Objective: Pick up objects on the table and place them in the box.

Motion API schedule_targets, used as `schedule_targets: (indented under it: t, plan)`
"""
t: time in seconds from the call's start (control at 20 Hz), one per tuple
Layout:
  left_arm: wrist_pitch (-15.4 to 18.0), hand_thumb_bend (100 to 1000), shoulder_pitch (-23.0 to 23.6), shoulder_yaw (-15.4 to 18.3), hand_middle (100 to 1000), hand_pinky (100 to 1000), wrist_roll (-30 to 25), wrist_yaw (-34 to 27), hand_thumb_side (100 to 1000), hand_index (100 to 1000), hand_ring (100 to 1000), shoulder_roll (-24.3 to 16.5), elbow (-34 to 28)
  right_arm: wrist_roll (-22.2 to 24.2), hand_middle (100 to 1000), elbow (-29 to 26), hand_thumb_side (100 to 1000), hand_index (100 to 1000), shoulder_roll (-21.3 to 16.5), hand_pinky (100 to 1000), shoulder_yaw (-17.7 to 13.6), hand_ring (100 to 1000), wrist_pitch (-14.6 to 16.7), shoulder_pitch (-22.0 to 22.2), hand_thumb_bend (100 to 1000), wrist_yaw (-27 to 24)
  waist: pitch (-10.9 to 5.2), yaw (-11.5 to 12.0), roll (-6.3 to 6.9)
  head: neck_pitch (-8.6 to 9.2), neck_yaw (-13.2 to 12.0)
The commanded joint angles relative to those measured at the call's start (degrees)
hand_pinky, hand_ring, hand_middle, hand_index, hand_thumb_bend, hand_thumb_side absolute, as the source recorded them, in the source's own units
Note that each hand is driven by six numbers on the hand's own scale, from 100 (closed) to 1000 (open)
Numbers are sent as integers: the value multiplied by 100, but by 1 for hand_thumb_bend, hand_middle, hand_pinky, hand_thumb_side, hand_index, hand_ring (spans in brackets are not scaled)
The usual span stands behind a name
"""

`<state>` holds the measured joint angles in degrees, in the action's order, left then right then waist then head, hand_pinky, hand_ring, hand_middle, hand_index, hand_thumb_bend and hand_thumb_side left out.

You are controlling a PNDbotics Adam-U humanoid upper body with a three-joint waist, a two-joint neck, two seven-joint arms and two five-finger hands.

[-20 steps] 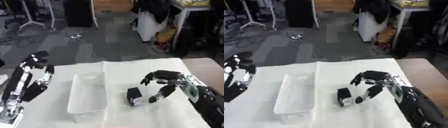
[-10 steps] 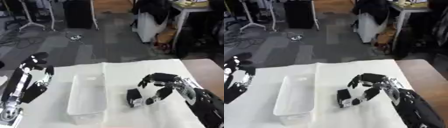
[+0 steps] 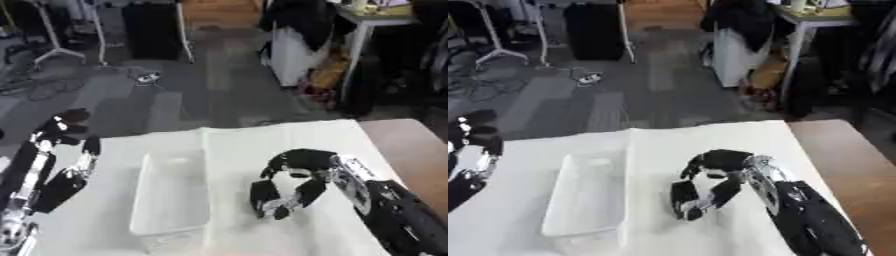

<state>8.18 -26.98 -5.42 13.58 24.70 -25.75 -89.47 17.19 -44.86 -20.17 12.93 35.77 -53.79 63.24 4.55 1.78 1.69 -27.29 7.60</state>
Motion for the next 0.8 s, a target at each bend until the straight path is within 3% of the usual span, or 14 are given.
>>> schedule_targets:
  t: [0.05,0.5,0.8]
  plan:
    - [10,100,-86,30,851,644,-21,-31,871,872,756,-114,-124,-113,694,87,1000,861,19,868,-108,758,-16,-92,919,163,-56,15,9,88,49]
    - [8,100,-84,30,851,644,-23,-38,871,872,755,-104,-126,-193,701,223,1000,863,72,875,-189,763,-6,-124,918,320,-51,20,7,99,59]
    - [6,100,-92,13,851,643,-39,-63,872,872,753,-75,-135,-606,727,327,1000,863,281,881,-301,771,-334,-61,921,836,-21,78,18,141,74]
